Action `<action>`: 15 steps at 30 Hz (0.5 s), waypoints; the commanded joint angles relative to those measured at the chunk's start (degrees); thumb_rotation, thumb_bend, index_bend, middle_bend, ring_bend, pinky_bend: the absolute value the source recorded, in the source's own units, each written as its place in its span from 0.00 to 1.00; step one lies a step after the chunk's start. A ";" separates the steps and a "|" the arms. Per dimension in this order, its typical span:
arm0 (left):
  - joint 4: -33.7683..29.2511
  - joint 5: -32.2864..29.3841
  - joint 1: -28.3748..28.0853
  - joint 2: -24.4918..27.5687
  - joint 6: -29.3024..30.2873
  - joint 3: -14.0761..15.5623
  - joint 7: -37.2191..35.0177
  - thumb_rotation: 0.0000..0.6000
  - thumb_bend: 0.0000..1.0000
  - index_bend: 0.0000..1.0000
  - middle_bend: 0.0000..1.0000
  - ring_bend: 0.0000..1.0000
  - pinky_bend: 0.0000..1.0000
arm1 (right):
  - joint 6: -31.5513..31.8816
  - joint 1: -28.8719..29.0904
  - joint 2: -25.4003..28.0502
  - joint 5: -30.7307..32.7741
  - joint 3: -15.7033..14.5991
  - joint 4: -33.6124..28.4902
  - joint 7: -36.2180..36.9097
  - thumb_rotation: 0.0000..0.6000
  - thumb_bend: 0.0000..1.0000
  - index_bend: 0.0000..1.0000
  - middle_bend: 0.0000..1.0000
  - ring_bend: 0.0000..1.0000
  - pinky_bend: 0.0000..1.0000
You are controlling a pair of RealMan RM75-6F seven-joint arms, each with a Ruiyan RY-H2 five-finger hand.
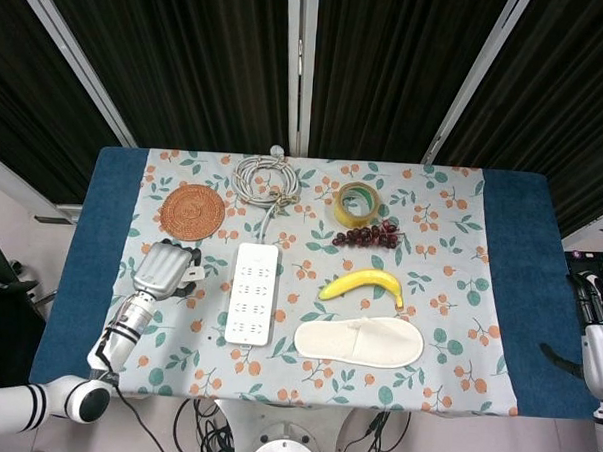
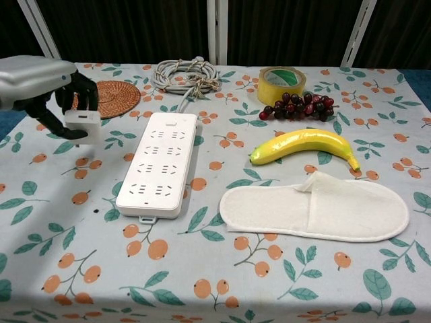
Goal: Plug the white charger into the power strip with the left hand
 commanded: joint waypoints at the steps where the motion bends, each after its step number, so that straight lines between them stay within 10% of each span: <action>1: 1.03 8.97 -1.84 1.65 -2.98 -3.51 -15.04 1.00 0.47 0.65 0.72 0.55 0.53 | 0.11 0.01 -0.01 -0.09 0.02 -0.28 -0.35 1.00 0.02 0.00 0.09 0.00 0.00; 15: 5.85 14.24 -6.02 -6.56 -5.60 -4.47 -19.34 1.00 0.50 0.67 0.75 0.58 0.57 | -0.24 0.23 0.27 0.21 0.17 -1.28 -1.55 1.00 0.02 0.00 0.09 0.00 0.00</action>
